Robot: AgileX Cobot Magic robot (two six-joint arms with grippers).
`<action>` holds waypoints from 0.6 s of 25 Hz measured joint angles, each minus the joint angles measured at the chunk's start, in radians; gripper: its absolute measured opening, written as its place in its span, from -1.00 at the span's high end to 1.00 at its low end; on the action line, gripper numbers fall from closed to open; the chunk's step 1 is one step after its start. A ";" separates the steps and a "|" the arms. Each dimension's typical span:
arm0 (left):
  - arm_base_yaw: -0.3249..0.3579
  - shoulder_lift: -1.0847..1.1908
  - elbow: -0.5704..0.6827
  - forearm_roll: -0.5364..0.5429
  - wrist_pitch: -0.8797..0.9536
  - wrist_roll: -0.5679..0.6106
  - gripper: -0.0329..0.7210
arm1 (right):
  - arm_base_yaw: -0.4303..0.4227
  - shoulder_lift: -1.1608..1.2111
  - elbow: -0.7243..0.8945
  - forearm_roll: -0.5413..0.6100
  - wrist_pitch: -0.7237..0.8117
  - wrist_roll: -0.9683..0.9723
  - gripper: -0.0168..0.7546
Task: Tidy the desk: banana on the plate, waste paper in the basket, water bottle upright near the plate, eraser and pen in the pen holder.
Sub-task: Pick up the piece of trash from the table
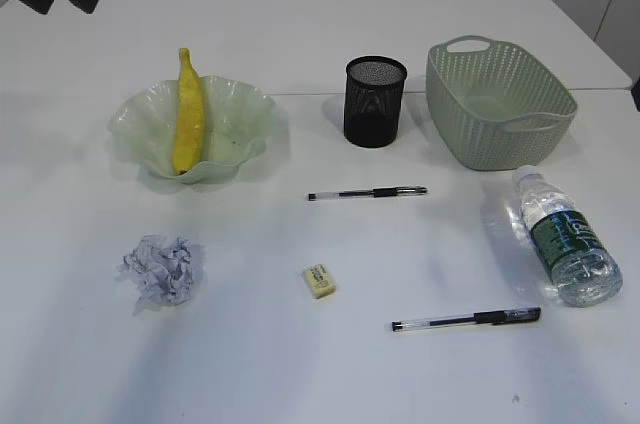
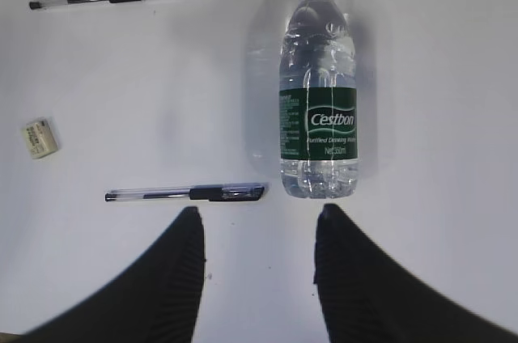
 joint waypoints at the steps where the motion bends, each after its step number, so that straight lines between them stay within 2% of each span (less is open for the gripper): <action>1: -0.005 -0.008 0.017 0.003 0.000 0.000 -0.03 | 0.000 0.000 0.000 0.002 0.000 0.000 0.08; 11: -0.120 -0.038 0.168 0.049 -0.004 0.000 -0.03 | 0.000 0.000 0.000 0.010 0.000 0.000 0.08; 15: -0.130 -0.038 0.212 0.049 -0.008 0.000 -0.16 | 0.000 0.000 0.000 0.012 0.000 0.000 0.08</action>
